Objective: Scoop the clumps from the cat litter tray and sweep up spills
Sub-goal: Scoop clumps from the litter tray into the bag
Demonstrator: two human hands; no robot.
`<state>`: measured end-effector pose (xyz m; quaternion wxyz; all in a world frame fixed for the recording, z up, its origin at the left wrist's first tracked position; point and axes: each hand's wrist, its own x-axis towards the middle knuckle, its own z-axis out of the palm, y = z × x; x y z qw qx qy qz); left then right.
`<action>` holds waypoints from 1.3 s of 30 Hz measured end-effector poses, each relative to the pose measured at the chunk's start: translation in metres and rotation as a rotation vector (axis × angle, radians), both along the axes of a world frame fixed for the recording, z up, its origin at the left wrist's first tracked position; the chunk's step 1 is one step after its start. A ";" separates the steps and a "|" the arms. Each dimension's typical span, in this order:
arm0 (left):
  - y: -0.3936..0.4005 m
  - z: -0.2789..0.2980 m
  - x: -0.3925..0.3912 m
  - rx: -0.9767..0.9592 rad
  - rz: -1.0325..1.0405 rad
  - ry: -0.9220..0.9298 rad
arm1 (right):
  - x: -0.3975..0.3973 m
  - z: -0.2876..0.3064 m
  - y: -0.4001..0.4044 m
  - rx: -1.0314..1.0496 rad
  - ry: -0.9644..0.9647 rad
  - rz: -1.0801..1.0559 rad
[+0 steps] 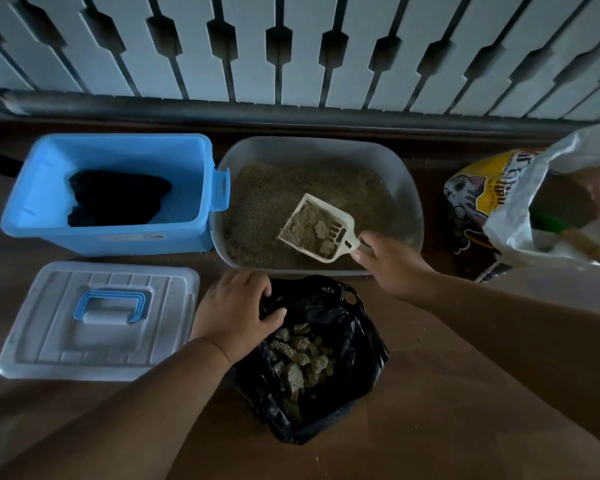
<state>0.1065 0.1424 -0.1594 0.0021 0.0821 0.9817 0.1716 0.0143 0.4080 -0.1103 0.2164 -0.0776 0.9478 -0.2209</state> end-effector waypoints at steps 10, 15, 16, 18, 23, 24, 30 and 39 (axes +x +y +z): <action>-0.010 0.011 0.005 -0.016 0.418 -0.552 | 0.023 0.025 -0.002 -0.019 -0.031 0.001; -0.017 0.016 -0.005 0.242 0.416 -0.683 | 0.027 0.034 0.001 -0.050 -0.006 -0.028; -0.017 0.018 -0.007 0.293 0.394 -0.725 | 0.026 0.036 0.001 -0.014 -0.011 -0.009; -0.016 0.021 -0.006 0.346 0.343 -0.799 | 0.025 0.040 0.004 0.131 -0.025 0.042; -0.010 0.026 -0.003 0.379 0.316 -0.799 | 0.027 0.039 0.011 0.199 0.028 0.062; -0.010 0.028 -0.003 0.387 0.318 -0.785 | 0.028 0.039 0.010 0.210 0.062 0.057; -0.009 0.034 -0.003 0.423 0.371 -0.728 | 0.033 0.034 0.006 0.193 0.047 0.093; -0.001 0.045 -0.009 0.414 0.424 -0.734 | 0.047 0.038 0.004 0.206 0.033 0.339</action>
